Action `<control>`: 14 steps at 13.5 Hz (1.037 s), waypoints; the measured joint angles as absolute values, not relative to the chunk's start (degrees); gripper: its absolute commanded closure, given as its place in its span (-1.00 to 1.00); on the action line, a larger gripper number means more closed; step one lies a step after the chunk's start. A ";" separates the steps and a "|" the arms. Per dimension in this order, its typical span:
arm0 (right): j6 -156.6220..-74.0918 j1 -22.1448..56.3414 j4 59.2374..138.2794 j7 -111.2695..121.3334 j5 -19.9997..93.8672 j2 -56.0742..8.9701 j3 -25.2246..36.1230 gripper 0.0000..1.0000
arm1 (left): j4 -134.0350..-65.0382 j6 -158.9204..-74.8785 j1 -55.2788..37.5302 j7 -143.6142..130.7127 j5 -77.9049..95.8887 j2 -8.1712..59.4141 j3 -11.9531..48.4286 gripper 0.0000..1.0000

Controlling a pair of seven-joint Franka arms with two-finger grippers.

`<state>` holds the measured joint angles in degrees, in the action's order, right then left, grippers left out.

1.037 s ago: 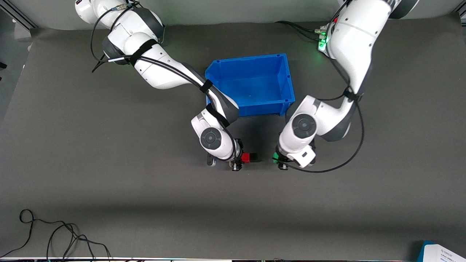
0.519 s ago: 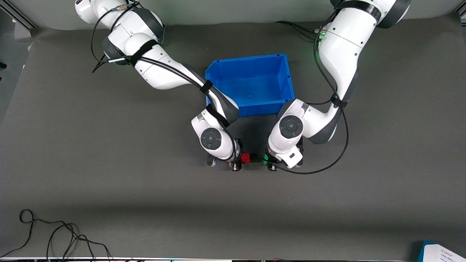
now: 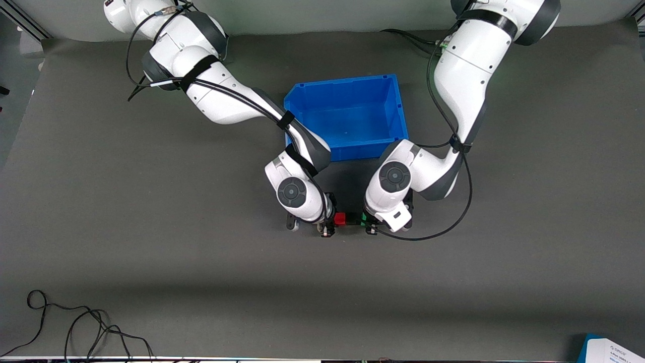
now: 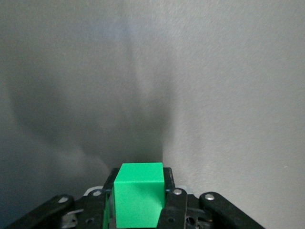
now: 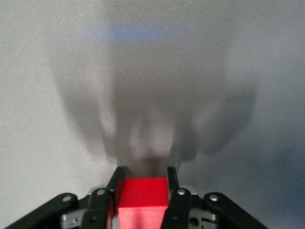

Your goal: Attach green and red cubes to black cube

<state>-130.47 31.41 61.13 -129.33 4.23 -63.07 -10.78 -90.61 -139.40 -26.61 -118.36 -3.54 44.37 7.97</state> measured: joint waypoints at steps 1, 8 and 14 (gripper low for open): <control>-130.47 31.41 61.02 -129.35 4.23 -63.08 -10.78 -0.79 | -90.58 -139.41 -26.95 -118.39 -3.55 44.59 7.96 1.00; -130.39 31.34 60.48 -129.02 4.20 -63.13 -10.67 -0.99 | -89.72 -139.36 -27.36 -118.43 -5.05 45.13 7.53 -1.00; -117.38 31.26 57.74 -119.88 3.79 -59.43 -10.16 -0.99 | -80.12 -128.65 -25.63 -118.25 -5.80 44.65 5.51 -1.00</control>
<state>-117.38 31.26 57.74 -119.88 3.79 -59.43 -10.16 -80.12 -128.65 -25.63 -118.25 -5.80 44.65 5.51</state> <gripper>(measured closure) 0.000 0.000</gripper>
